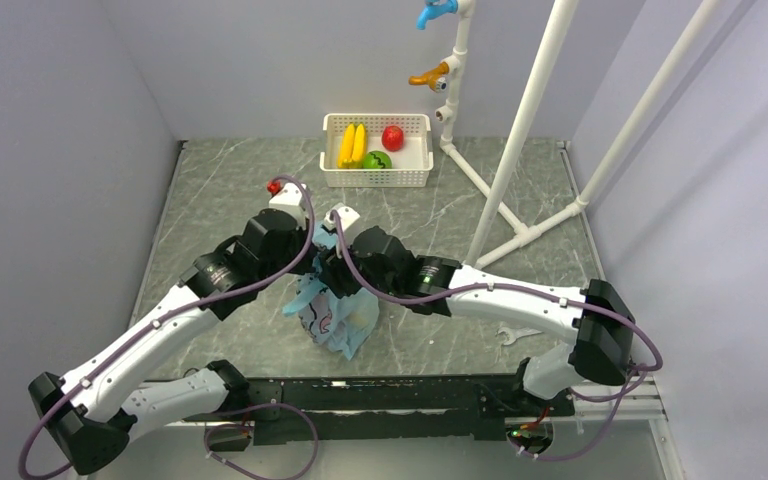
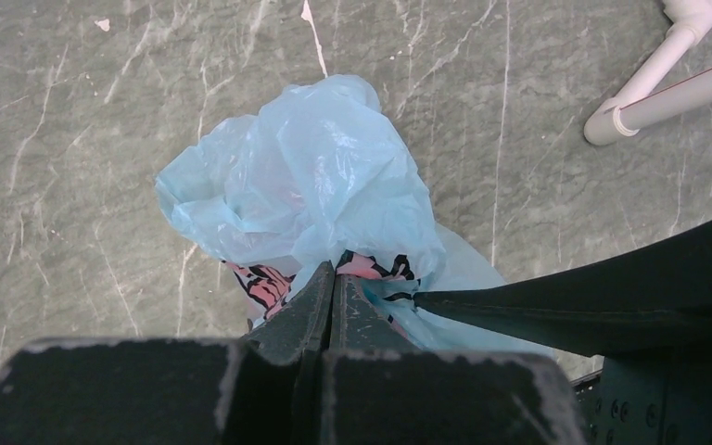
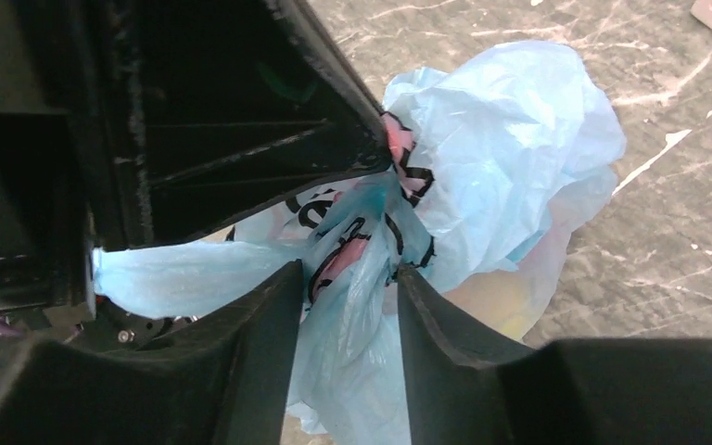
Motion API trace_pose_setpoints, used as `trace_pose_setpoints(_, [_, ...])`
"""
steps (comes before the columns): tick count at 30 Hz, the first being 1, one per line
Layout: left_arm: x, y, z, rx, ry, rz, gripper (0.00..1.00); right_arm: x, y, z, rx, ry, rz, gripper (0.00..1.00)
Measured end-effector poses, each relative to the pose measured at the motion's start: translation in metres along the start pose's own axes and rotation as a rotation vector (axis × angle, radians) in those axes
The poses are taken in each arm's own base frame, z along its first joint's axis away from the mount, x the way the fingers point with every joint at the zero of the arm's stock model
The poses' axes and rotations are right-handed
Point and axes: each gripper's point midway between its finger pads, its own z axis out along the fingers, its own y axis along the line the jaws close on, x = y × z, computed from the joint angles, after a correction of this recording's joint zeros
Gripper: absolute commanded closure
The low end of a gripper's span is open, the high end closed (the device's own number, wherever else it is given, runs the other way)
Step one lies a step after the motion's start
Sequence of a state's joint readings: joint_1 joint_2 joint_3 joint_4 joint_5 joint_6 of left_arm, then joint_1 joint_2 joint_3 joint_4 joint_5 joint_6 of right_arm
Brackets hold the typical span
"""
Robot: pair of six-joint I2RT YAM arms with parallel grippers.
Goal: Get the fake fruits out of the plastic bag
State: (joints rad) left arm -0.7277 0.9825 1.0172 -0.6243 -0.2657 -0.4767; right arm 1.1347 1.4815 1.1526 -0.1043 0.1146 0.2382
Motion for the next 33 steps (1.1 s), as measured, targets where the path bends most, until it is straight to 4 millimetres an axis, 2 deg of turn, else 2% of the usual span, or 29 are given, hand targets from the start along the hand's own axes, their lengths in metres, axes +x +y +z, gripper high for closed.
trace_pose_setpoints(3, [-0.001, 0.001, -0.002, 0.002, -0.008, -0.005, 1.00, -0.001, -0.003, 0.000, 0.019, -0.008, 0.008, 0.86])
trace_pose_setpoints(5, [-0.002, 0.001, -0.004, 0.001, -0.014, -0.010, 1.00, -0.002, -0.006, -0.001, 0.035, -0.018, 0.014, 0.99])
trace_pose_setpoints(11, [-0.004, 0.008, -0.010, -0.031, -0.031, -0.031, 1.00, 0.001, -0.012, -0.005, 0.058, -0.047, 0.021, 1.00])
trace_pose_setpoints(15, [-0.005, 0.023, -0.015, -0.100, -0.064, -0.070, 1.00, 0.004, -0.012, -0.017, 0.033, -0.079, 0.004, 1.00])
trace_pose_setpoints(20, [0.001, 0.047, -0.019, -0.218, -0.092, -0.114, 1.00, -0.006, -0.012, -0.034, 0.008, -0.153, -0.021, 1.00])
trace_pose_setpoints(24, [0.006, 0.057, -0.017, -0.266, -0.092, -0.168, 1.00, -0.010, -0.030, -0.035, 0.044, -0.183, -0.005, 1.00])
trace_pose_setpoints(28, [0.008, 0.056, -0.015, -0.263, -0.092, -0.220, 1.00, 0.003, -0.050, -0.045, 0.030, -0.198, 0.044, 1.00])
trace_pose_setpoints(29, [0.009, 0.057, -0.013, -0.263, -0.091, -0.232, 1.00, 0.007, -0.050, -0.050, 0.010, -0.204, 0.055, 1.00])
trace_pose_setpoints(30, [0.010, 0.060, -0.013, -0.274, -0.090, -0.233, 0.94, 0.010, -0.063, -0.055, 0.026, -0.212, 0.074, 1.00])
trace_pose_setpoints(33, [0.017, 0.069, -0.011, -0.292, -0.081, -0.233, 0.55, 0.018, -0.077, -0.068, 0.020, -0.224, 0.105, 1.00])
